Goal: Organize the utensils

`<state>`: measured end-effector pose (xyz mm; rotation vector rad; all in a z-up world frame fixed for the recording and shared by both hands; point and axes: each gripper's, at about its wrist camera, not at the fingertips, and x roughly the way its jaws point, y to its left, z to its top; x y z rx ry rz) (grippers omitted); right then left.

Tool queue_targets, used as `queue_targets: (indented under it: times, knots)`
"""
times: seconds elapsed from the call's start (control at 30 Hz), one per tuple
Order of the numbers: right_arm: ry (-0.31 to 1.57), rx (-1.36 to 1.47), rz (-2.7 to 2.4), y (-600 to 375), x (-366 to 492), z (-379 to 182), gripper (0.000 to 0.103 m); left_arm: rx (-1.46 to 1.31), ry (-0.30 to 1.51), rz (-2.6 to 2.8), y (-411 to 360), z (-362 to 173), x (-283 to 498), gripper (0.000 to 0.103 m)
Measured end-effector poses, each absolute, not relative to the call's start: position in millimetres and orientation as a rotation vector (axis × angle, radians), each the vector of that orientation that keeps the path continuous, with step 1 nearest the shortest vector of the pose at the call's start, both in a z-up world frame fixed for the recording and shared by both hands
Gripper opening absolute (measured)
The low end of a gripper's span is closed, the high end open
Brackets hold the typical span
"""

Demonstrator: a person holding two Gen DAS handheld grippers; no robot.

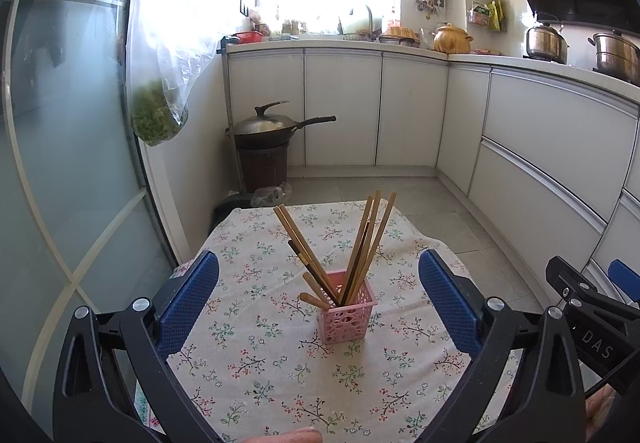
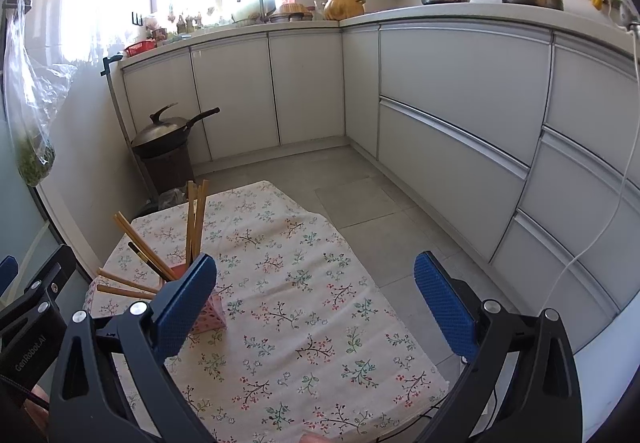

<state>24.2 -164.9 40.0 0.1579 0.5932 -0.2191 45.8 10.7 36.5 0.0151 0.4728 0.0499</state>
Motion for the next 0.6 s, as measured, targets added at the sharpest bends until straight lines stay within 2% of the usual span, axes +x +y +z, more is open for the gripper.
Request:
queue_targets:
  times: [0.6]
  knots:
    - [0.602, 0.159, -0.216, -165.6, 25.1, 36.5, 0.096, 0.016, 0.480, 0.050, 13.6, 33.6, 46.1, 0.096]
